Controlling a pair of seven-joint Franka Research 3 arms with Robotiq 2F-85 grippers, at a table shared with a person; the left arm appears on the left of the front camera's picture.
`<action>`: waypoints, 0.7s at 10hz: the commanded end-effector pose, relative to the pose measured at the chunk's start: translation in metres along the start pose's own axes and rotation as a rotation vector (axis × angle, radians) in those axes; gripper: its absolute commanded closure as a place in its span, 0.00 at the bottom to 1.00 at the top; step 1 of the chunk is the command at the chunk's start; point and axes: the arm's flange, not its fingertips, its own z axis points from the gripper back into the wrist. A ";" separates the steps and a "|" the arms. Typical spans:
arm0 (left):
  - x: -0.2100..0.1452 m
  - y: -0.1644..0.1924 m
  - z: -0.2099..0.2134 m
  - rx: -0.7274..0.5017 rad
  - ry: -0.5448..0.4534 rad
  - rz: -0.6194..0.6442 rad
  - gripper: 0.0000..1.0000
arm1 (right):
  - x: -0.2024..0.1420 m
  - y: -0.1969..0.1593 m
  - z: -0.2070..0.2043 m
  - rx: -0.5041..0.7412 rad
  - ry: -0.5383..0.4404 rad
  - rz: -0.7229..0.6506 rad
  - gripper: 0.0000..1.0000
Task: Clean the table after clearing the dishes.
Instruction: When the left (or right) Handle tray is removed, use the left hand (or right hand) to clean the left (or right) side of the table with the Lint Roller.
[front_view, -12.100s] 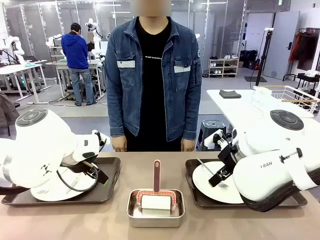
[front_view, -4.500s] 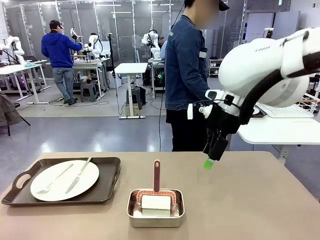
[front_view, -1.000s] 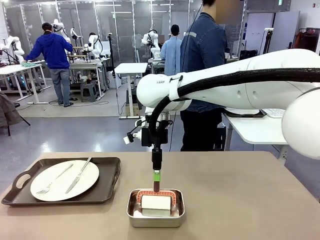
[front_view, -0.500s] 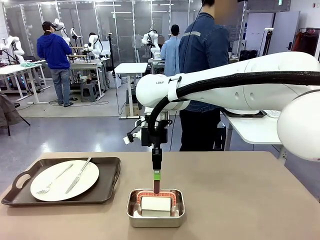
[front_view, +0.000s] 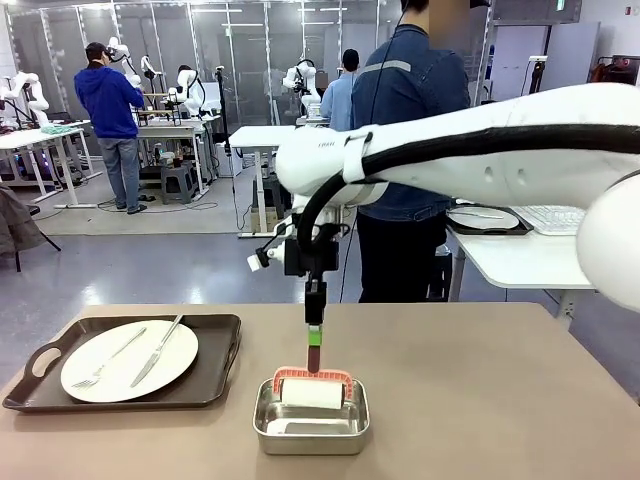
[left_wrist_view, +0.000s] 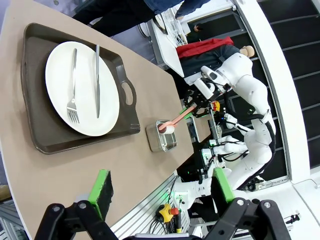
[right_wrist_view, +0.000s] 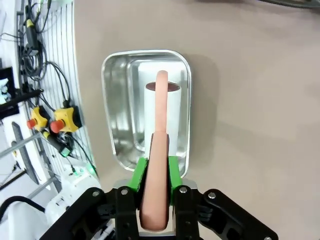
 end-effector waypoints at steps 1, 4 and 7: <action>-0.003 -0.001 0.003 -0.006 -0.004 -0.011 0.00 | -0.034 0.039 0.025 0.004 -0.077 -0.185 0.96; -0.003 -0.001 0.003 -0.006 -0.004 -0.011 0.00 | -0.127 0.064 0.042 0.054 -0.349 -0.476 0.96; -0.003 -0.001 0.003 -0.006 -0.004 -0.011 0.00 | -0.221 0.063 0.032 0.083 -0.617 -1.067 0.96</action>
